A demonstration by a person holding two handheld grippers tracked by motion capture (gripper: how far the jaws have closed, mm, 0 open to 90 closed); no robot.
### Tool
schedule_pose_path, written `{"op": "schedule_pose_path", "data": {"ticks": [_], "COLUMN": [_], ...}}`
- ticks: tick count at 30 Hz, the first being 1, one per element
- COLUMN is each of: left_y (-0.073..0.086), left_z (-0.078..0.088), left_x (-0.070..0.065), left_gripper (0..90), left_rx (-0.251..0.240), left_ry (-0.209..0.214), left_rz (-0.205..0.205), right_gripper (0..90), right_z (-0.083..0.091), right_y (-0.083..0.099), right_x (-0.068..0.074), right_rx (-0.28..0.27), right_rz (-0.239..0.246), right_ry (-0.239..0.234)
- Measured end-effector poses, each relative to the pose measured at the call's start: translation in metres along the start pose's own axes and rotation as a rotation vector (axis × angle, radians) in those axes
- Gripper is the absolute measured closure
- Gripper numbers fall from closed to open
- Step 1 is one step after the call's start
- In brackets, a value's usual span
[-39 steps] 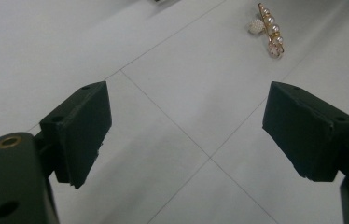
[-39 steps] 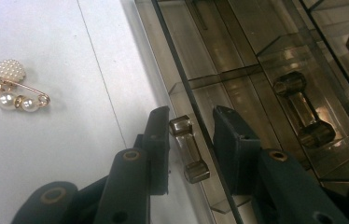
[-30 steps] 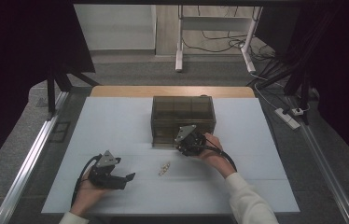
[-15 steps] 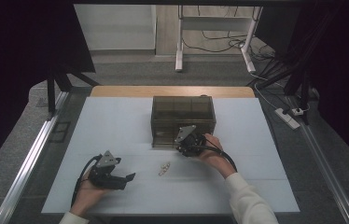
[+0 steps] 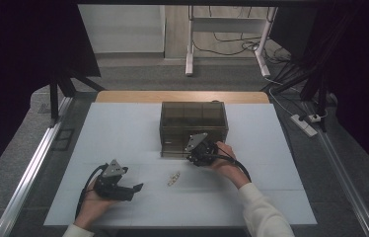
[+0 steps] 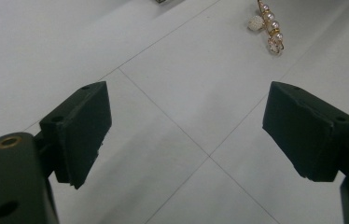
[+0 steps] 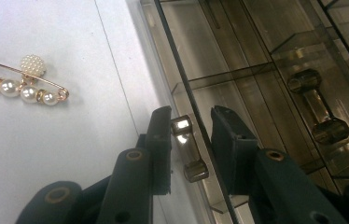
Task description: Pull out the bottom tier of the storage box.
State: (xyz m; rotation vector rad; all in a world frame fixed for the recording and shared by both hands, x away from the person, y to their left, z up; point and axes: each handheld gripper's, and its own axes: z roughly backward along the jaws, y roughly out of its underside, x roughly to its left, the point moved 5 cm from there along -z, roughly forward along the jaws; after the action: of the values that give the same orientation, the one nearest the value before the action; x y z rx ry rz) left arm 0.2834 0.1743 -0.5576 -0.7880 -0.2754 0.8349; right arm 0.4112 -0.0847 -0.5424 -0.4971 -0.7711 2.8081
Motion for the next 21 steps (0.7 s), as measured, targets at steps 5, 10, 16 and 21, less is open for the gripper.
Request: {"op": "schedule_pose_path", "data": {"ticks": [5,10,16,21], "left_y": [0.0000,0.0001,0.0002,0.0003], "left_z": [0.0000,-0.0002,0.0000,0.0000], "left_x": [-0.0002,-0.0003,-0.0004,-0.0003], "left_gripper": [15.4,15.4,15.5,15.5], "left_rx": [0.000,0.001,0.001,0.002], "left_ry": [0.000,0.001,0.000,-0.001], "left_rz": [-0.001,-0.002,-0.003,-0.003], "right_gripper": [69.3,69.5,70.8,71.9], "right_z": [0.0005,0.0020,0.0021,0.0035], "right_y": [-0.0001,0.0000,0.0004,0.0007], "right_x": [0.0008,0.0006,0.0020,0.0021], "right_rx": [0.001,-0.005,-0.002,-0.005], "right_rz": [0.002,0.003,0.007,0.005], "right_ry": [-0.009,-0.016,-0.021,-0.028]}}
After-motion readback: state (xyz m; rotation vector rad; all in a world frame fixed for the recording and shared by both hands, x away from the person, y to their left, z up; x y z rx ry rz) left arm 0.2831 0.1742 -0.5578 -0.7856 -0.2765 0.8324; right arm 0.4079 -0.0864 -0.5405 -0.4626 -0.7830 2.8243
